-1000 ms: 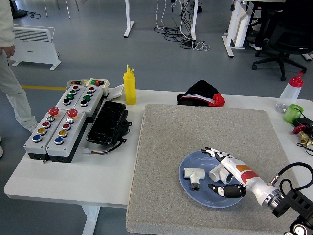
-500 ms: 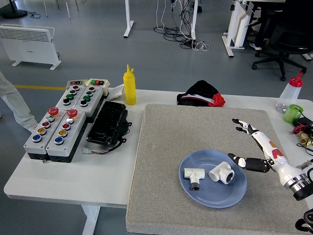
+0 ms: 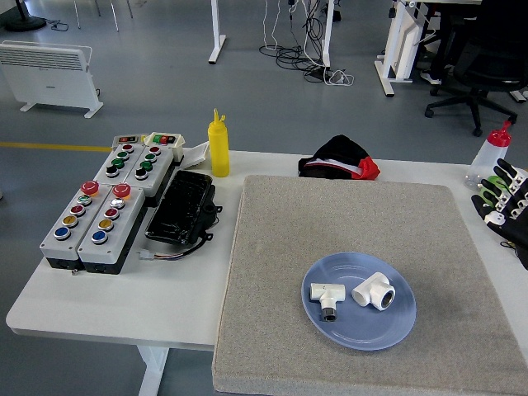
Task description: Pick pipe place plate twice
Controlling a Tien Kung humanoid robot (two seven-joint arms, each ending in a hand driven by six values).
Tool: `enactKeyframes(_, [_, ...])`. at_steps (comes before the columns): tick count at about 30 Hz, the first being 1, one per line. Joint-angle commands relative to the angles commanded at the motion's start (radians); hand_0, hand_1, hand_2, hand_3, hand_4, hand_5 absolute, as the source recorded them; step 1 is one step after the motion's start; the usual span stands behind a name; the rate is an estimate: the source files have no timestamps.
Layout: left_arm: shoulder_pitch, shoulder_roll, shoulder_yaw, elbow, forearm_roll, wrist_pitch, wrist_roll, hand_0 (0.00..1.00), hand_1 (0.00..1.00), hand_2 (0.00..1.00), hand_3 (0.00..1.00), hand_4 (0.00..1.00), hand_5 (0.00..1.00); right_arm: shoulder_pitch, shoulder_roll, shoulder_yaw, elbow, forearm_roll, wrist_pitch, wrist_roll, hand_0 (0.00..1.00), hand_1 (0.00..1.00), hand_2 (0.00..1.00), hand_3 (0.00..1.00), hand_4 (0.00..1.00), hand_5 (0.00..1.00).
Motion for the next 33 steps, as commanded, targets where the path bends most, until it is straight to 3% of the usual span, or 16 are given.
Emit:
enactKeyframes(13, [-0.001,0.000,-0.001,0.000,-0.002,-0.001,-0.003,0.586,0.567,0.597,0.588,0.474,0.998,-0.035,0.019,0.054,-0.062,0.545,0.020,-0.003,0.904,0.841,0.924,0.867,0.613,0.468])
enactKeyframes(24, [-0.001,0.001,0.003,0.000,-0.010,-0.006,-0.010,0.586,0.570,0.599,0.591,0.473,0.998,-0.035,0.020,0.075,-0.081,0.537,0.022,-0.024,0.903,0.839,0.896,0.848,0.604,0.494])
enactKeyframes(33, [0.000,0.002,0.004,0.000,-0.008,-0.007,-0.007,0.586,0.569,0.599,0.591,0.474,0.998,-0.034,0.018,0.084,-0.080,0.476,0.017,-0.092,0.930,0.848,0.906,0.860,0.606,0.511])
